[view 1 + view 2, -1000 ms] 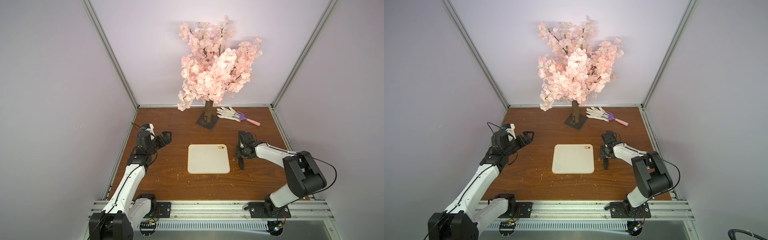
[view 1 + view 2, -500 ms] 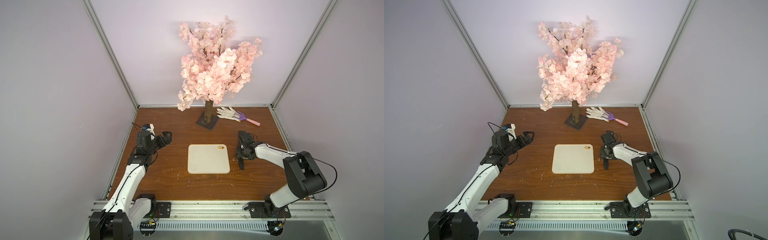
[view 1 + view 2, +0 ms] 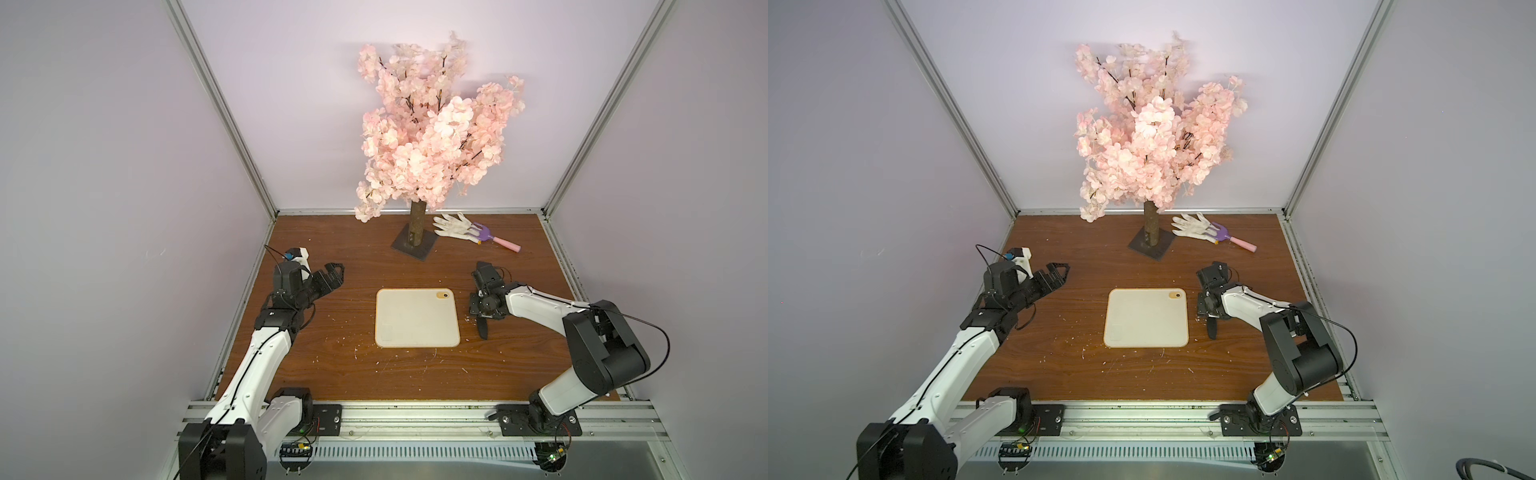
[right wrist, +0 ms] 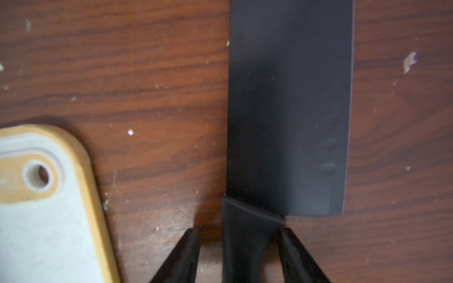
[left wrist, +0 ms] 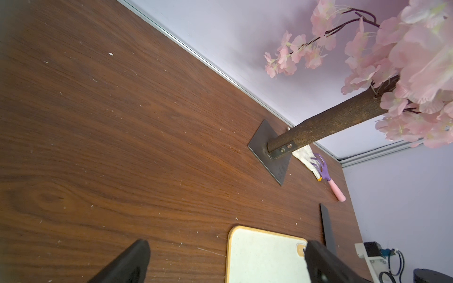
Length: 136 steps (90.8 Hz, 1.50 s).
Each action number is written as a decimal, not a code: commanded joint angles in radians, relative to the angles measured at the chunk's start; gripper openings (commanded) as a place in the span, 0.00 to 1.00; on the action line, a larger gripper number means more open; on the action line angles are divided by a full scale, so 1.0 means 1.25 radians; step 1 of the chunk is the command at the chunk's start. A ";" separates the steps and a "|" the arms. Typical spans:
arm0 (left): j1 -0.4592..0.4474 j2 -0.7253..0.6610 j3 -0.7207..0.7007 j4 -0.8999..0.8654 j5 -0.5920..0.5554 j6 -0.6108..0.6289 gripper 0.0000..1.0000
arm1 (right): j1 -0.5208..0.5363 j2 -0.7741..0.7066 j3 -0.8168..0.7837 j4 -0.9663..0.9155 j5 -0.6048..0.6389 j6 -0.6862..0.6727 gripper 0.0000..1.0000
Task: Align the knife with the edge of the cutting board
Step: Pick up the knife at the center of the board.
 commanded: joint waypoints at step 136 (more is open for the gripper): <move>0.008 0.032 -0.002 0.009 0.067 0.016 1.00 | 0.002 -0.049 -0.112 0.052 0.072 0.006 0.01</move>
